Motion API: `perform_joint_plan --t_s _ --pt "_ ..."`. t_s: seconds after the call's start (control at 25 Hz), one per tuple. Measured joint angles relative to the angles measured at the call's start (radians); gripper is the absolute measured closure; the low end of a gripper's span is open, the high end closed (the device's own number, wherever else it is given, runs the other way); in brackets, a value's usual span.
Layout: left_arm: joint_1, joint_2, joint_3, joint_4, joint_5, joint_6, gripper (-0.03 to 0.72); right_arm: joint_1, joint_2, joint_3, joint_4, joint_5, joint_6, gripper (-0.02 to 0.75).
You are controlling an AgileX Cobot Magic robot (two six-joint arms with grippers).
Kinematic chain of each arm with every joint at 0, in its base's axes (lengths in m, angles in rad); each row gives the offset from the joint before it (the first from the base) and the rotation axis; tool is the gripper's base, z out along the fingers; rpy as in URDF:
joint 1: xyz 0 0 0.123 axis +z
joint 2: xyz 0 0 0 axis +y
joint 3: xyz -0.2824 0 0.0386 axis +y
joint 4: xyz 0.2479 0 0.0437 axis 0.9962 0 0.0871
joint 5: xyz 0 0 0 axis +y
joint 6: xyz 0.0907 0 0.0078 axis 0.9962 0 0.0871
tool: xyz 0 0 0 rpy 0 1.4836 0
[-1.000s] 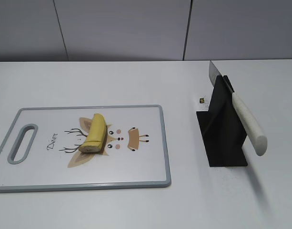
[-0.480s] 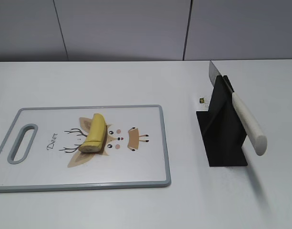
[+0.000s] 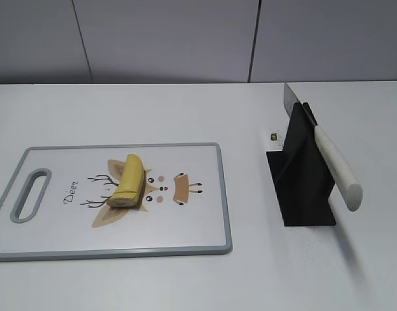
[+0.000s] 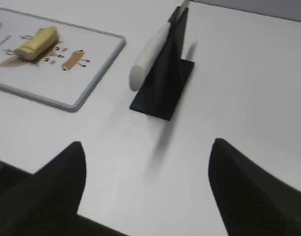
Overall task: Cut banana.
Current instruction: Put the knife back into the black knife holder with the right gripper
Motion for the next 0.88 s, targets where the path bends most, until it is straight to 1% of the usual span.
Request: perform_joint_plan --t_s 0.28,0.36,0.44,0.88 --pt "0.0 0.0 0.0 0.0 0.0 0.0 0.155 -0.265 0.0 0.0 0.0 0.0 0.0 0.154" --pt "0.0 0.0 0.0 0.0 0.0 0.0 0.157 -0.308 0.0 0.0 0.0 0.0 0.0 0.154" --pt "0.0 0.0 0.0 0.0 0.0 0.0 0.157 -0.321 0.0 0.0 0.0 0.0 0.0 0.154" --pt "0.0 0.0 0.0 0.0 0.0 0.0 0.157 -0.322 0.0 0.0 0.003 0.0 0.0 0.155"
